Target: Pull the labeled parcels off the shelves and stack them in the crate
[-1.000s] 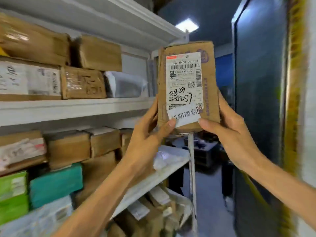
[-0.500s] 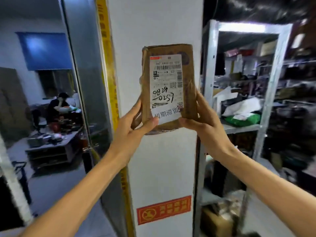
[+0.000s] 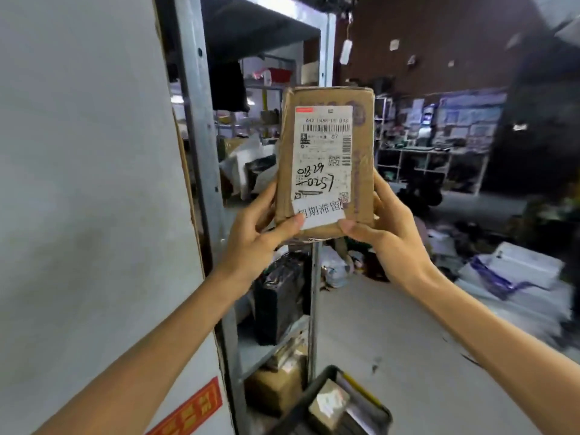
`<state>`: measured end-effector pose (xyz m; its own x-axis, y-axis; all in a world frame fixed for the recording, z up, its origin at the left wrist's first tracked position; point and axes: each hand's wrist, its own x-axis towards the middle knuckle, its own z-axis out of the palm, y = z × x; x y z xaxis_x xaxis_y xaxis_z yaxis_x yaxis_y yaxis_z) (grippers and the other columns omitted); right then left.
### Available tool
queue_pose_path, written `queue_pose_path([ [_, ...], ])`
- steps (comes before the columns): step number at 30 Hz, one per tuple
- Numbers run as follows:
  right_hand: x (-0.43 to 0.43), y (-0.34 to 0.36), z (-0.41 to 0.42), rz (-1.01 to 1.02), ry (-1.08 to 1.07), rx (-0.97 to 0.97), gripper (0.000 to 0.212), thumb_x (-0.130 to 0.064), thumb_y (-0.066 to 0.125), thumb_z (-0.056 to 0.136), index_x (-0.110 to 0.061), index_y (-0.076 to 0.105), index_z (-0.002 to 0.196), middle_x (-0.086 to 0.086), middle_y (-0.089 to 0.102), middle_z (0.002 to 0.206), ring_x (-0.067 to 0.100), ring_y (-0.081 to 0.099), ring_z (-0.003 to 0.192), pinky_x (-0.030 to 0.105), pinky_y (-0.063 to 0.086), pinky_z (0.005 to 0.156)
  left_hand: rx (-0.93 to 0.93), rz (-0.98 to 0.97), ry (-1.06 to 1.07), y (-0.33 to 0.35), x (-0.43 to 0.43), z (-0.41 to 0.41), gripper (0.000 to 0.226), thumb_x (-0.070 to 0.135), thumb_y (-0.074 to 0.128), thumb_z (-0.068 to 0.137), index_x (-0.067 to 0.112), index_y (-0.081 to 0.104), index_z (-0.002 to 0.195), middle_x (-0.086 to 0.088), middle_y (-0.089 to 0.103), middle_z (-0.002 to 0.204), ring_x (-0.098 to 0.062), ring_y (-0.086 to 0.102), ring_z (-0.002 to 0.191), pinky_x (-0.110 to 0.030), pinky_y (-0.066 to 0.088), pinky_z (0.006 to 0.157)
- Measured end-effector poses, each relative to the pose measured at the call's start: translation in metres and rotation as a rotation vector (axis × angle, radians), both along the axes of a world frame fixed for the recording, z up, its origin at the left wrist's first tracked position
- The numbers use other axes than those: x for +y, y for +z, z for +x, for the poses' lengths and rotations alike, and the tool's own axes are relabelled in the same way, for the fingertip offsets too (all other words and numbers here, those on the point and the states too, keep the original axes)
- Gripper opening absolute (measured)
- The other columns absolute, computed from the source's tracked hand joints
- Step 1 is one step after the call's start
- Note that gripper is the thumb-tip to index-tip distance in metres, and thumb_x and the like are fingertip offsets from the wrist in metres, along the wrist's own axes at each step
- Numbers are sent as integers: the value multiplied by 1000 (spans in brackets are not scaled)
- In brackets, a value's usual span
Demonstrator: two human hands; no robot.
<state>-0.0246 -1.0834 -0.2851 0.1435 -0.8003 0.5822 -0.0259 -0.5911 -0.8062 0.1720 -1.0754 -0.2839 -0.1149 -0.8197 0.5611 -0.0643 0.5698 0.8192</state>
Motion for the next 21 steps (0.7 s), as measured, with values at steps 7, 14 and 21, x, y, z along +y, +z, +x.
queue_pose_path([
  [7, -77, -32, -27, 52, -231, 21, 85, 13, 61, 84, -26, 27, 152, -7, 60, 134, 8, 61, 116, 29, 56, 86, -30, 79, -203, -33, -126, -25, 67, 5, 65, 88, 23, 39, 147, 7, 63, 130, -7, 58, 121, -29, 48, 102],
  [14, -150, -67, -40, 159, -406, -45, 86, 15, 60, 84, -27, 28, 152, -3, 57, 137, 9, 60, 118, 27, 57, 81, -91, 158, -363, -68, -238, -50, 66, 8, 66, 89, 21, 39, 148, 5, 63, 131, -10, 58, 122, -41, 46, 105],
  [21, -212, -136, -79, 334, -568, -95, 86, 13, 64, 82, -23, 28, 152, 2, 58, 136, 13, 63, 115, 32, 56, 88, -143, 278, -485, -140, -324, -104, 69, 17, 67, 88, 26, 36, 149, 7, 59, 135, -13, 55, 126, -46, 43, 108],
])
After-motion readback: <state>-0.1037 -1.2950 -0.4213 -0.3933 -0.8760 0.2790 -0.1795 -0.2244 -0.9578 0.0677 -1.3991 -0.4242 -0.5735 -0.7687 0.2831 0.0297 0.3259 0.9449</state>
